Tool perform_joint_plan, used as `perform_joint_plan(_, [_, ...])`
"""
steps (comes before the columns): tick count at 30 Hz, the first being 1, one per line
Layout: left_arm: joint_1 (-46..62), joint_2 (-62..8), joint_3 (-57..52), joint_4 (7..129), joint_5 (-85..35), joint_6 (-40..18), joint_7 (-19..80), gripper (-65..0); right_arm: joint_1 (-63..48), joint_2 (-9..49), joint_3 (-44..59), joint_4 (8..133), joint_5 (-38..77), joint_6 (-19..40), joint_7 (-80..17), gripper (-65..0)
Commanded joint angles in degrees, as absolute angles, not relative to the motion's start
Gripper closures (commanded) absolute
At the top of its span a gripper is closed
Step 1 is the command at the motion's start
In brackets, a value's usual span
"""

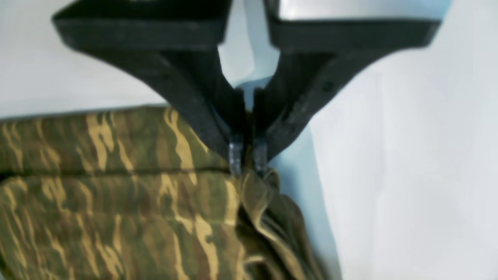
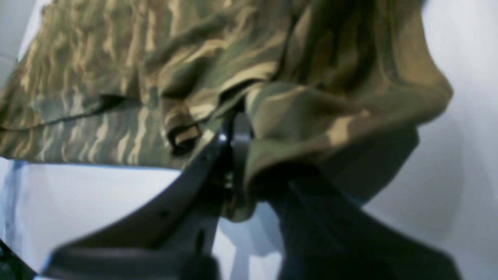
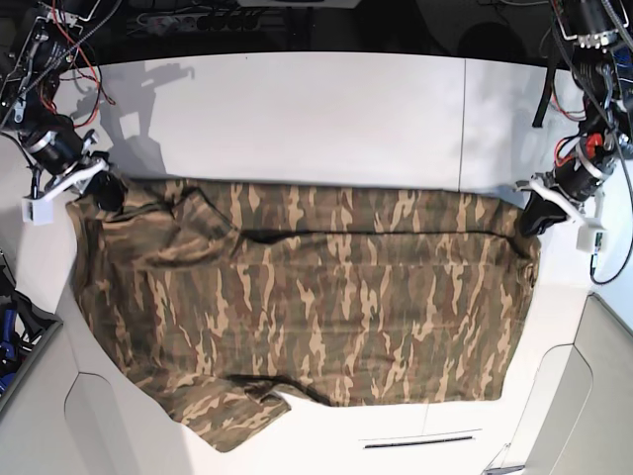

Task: Fold the T-shirt properly
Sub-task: 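Drag the folded edge with both grippers and release it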

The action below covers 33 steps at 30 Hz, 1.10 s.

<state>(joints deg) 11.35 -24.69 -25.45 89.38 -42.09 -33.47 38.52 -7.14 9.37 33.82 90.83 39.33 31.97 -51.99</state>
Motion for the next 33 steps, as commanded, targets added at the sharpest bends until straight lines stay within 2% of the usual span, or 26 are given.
perform_joint_plan(1, [12.05,-25.69,-26.89,91.77,-43.09,-33.91,37.39,0.0,-7.42,10.37,34.35,92.51,41.58,32.40,-51.31,0.0])
perform_joint_plan(7, [19.51,-25.41,-32.36,96.23,-45.04,-33.93,37.58,0.0,-13.04,11.75,36.86,93.71,45.19,32.45,-52.93,0.0])
perform_joint_plan(13, [24.62,-25.19,-35.62,96.31,-50.70,-36.75,40.34,0.0,-17.08,11.75,41.69,93.76,52.25,33.34,-56.21,0.0])
perform_joint_plan(17, [26.87,-22.61,-39.22,96.31,-55.09,-38.41,43.38,0.0,-19.31,11.73,44.77,93.76,56.07,33.91,-58.37,0.0])
perform_joint_plan(19, [27.57,-20.78,-41.36,96.31,-58.06,-40.00,46.28,0.0,-20.16,11.75,46.04,93.76,56.62,33.91,-59.00,0.0])
perform_joint_plan(26, [31.79,-16.80,-46.98,96.33,-67.94,-40.00,50.19,0.0,-23.42,11.73,47.66,93.76,56.66,33.91,-59.42,0.0])
perform_joint_plan(33, [33.36,-16.82,-46.96,96.33,-68.77,-40.00,51.53,0.0,-23.81,11.73,47.66,93.76,56.80,33.89,-59.37,0.0])
